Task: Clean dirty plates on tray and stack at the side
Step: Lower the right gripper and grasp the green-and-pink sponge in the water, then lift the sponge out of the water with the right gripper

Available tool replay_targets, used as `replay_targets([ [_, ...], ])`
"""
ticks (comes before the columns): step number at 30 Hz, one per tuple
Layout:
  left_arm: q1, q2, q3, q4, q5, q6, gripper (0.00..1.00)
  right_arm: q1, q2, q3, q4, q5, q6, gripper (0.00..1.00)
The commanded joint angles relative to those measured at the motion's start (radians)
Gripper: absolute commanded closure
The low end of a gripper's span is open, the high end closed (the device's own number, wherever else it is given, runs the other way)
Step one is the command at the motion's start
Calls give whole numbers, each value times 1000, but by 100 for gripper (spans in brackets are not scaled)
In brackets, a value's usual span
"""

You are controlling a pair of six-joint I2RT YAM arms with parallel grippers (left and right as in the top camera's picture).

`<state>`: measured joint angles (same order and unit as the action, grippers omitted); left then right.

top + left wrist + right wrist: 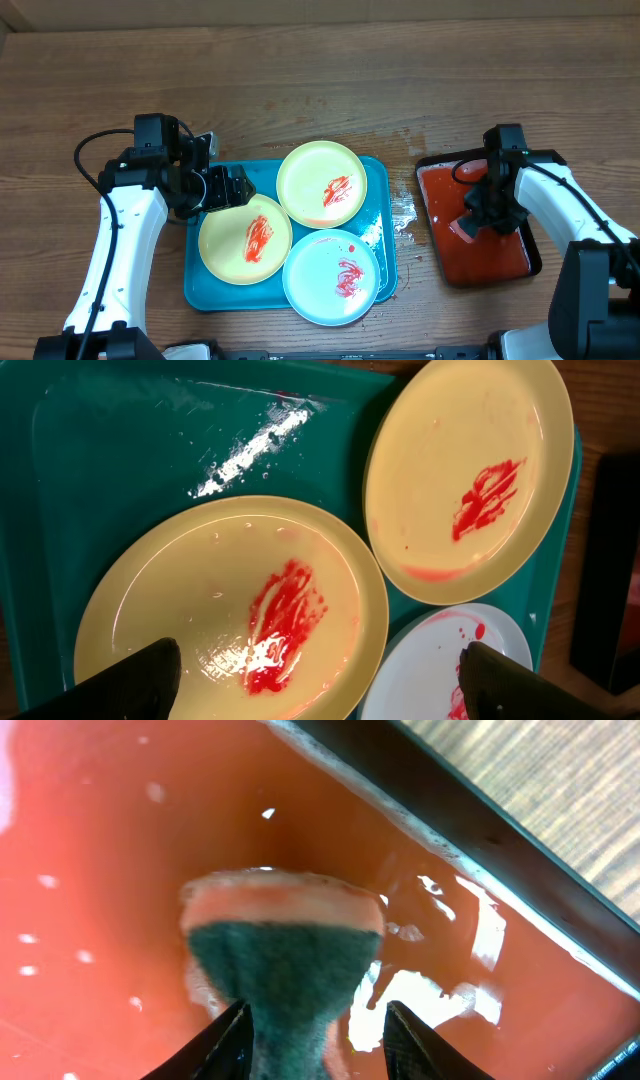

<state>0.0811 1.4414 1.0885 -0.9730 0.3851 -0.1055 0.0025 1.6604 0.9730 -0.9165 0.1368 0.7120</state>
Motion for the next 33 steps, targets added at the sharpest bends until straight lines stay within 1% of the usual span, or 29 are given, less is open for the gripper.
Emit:
replay_targets([
  [1,3,4,24,2,-3,0,11,-2,3,-5,20,-32,-36,56],
  [5,3,4,24,2,-3,0,11,-2,3,-5,27,-66,-35,57],
  [10,3,4,24,2,-3,0,8,-2,3,-32,33,-95,-20,63],
  [13,3,4,24,2,-3,1,8,-2,3,-84,64,-124,-2,64],
  [14,3,4,24,2,-3,1,8,-2,3,-102,80,-135,-2,66],
  [15,3,4,24,3,-3,1,7,-2,3,-115,95,-140,-2,73],
  [16,3,4,24,5,-3,1,6,-2,3,-125,106,-140,-2,91],
  [17,3,4,24,6,-3,1,6,-2,3,-132,117,-140,-2,96],
  [20,3,4,24,9,-3,0,0,-2,2,-124,145,-140,-50,96],
  [26,3,4,24,9,-3,0,0,-2,2,-85,152,-139,-135,96],
  [31,3,4,24,21,-3,0,0,-2,-6,-51,211,-140,-334,96],
  [33,3,4,24,34,-3,0,0,0,-13,-22,229,-153,-435,96],
])
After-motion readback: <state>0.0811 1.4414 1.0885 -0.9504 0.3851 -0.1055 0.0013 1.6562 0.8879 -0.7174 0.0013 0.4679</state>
